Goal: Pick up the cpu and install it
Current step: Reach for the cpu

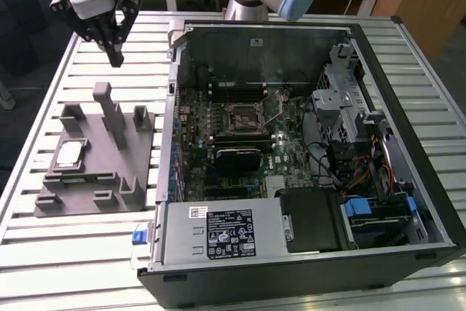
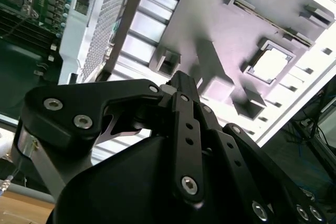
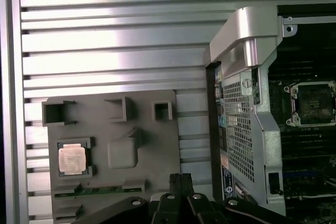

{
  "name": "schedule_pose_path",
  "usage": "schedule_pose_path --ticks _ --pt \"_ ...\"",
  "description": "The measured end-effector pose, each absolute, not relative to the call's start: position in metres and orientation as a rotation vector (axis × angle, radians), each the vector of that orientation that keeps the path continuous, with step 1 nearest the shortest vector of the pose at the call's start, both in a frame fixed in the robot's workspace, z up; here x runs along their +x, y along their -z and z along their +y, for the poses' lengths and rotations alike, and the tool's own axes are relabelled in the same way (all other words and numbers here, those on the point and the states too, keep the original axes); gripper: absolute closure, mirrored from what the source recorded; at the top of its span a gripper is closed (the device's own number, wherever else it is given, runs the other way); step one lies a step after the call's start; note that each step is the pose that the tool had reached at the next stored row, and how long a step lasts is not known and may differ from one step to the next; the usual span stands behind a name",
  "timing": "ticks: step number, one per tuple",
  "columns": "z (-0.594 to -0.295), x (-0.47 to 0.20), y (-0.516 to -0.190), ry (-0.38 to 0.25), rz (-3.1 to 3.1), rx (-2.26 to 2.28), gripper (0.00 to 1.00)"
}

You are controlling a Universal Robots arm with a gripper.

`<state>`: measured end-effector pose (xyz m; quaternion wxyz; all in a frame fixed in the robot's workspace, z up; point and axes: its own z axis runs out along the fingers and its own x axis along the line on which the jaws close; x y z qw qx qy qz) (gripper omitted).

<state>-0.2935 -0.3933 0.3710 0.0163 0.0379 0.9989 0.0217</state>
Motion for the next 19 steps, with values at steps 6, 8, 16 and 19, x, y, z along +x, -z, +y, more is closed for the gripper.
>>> schedule_pose_path --ticks 6,8,16,19 --pt "-0.393 -0.308 -0.366 -0.067 3.106 0.118 0.89" --pt "-0.393 -0.312 -0.365 -0.067 3.106 0.118 0.89" --pt "-0.393 -0.33 -0.356 -0.068 3.106 0.118 0.89" --pt "-0.393 -0.336 -0.353 -0.067 3.106 0.118 0.89"
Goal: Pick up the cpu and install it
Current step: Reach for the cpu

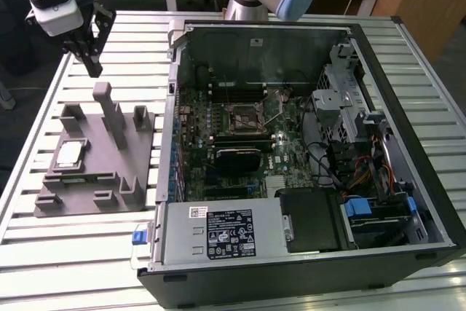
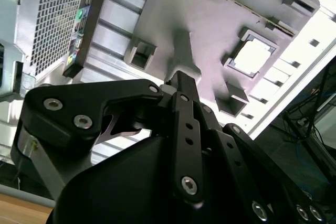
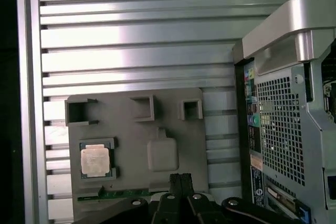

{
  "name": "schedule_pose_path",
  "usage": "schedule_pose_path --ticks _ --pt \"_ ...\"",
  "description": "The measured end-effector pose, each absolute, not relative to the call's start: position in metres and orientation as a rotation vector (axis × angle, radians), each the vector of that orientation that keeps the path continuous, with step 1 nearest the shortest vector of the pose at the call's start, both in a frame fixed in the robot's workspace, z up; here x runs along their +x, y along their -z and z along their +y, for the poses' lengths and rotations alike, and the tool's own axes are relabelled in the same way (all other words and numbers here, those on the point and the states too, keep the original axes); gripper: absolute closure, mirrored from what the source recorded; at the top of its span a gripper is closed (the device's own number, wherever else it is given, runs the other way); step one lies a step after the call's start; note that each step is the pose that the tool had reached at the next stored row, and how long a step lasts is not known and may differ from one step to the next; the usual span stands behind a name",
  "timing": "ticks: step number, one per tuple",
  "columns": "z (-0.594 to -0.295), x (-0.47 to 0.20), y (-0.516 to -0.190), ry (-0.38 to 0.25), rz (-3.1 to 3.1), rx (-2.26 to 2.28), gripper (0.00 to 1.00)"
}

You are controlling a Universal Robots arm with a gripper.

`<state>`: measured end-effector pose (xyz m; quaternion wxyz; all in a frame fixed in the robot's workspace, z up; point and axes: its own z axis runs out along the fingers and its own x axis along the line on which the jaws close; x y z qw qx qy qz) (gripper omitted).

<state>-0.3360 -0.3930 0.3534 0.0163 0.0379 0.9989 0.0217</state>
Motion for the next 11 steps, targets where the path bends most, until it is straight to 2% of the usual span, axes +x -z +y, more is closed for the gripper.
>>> schedule_pose_path --ticks 11 --pt "-0.392 -0.358 -0.342 -0.068 3.106 0.118 0.89"
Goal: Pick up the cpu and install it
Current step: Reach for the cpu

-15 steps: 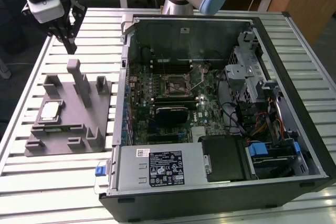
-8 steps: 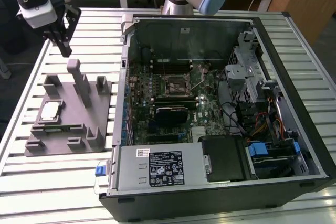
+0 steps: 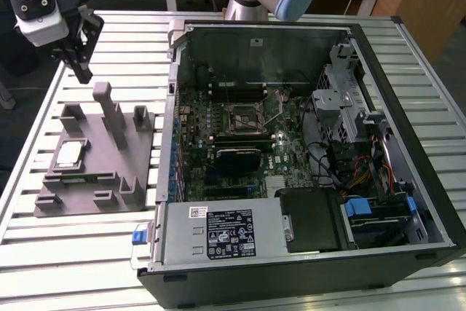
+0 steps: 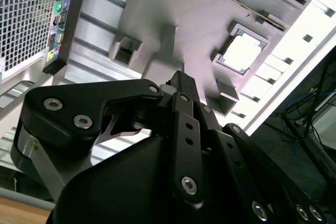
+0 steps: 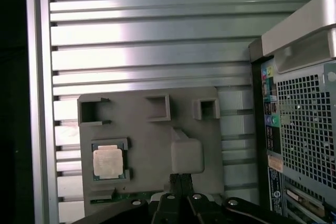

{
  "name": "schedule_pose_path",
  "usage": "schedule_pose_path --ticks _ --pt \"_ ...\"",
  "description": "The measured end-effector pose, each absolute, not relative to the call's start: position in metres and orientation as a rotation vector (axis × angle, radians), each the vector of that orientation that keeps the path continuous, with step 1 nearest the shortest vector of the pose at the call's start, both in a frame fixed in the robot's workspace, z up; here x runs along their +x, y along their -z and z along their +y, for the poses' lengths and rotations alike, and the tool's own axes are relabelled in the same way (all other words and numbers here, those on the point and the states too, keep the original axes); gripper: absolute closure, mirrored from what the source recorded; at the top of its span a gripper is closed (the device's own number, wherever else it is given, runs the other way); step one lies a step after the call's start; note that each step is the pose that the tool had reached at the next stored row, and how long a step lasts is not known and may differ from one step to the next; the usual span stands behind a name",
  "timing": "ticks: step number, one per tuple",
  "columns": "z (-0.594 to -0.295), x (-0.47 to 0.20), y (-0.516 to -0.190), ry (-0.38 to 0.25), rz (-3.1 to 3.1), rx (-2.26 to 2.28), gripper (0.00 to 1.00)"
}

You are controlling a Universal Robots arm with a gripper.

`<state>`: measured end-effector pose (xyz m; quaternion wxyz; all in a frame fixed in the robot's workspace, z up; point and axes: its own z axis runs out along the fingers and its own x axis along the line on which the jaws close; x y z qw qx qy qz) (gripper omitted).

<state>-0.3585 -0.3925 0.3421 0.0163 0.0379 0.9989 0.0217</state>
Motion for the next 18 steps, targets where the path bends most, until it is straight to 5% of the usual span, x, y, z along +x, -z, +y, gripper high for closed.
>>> schedule_pose_path --ticks 18 --pt "-0.391 -0.386 -0.32 -0.067 3.106 0.118 0.89"
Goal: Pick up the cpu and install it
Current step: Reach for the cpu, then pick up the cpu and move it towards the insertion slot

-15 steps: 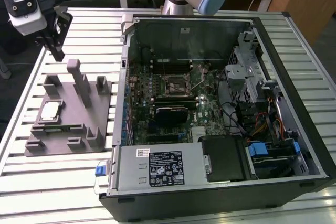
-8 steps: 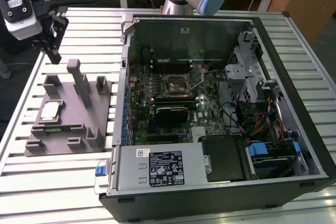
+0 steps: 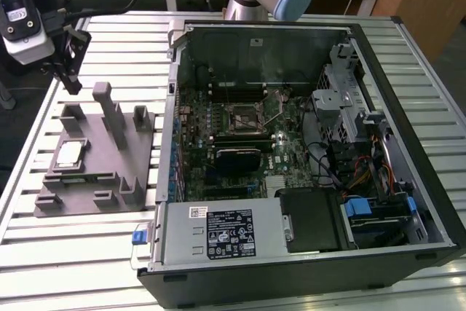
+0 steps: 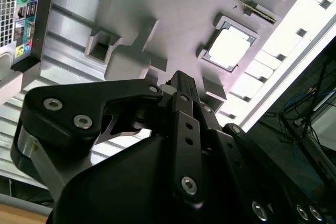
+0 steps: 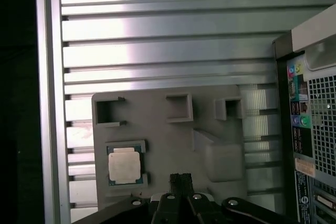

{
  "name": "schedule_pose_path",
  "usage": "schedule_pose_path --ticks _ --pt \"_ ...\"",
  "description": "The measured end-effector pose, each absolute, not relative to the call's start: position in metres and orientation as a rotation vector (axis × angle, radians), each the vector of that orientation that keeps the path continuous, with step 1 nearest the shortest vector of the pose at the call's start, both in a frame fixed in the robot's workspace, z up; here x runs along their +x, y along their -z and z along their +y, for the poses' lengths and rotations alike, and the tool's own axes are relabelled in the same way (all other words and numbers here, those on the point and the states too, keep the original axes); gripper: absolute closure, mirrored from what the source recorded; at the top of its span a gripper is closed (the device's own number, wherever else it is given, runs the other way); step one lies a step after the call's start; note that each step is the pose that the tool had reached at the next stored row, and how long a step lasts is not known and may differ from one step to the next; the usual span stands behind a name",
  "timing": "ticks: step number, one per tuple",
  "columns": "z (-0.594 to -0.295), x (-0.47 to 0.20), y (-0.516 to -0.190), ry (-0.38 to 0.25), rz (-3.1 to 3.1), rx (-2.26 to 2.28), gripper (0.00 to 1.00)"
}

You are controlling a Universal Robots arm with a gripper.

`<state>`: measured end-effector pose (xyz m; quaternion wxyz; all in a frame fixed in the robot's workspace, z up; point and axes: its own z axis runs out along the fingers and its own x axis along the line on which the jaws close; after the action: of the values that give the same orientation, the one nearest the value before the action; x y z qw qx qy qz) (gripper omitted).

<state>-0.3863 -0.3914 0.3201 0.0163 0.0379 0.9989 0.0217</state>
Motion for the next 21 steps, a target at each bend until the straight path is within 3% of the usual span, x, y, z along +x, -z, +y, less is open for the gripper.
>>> schedule_pose_path --ticks 21 --pt "-0.391 -0.397 -0.306 -0.067 3.106 0.118 0.89"
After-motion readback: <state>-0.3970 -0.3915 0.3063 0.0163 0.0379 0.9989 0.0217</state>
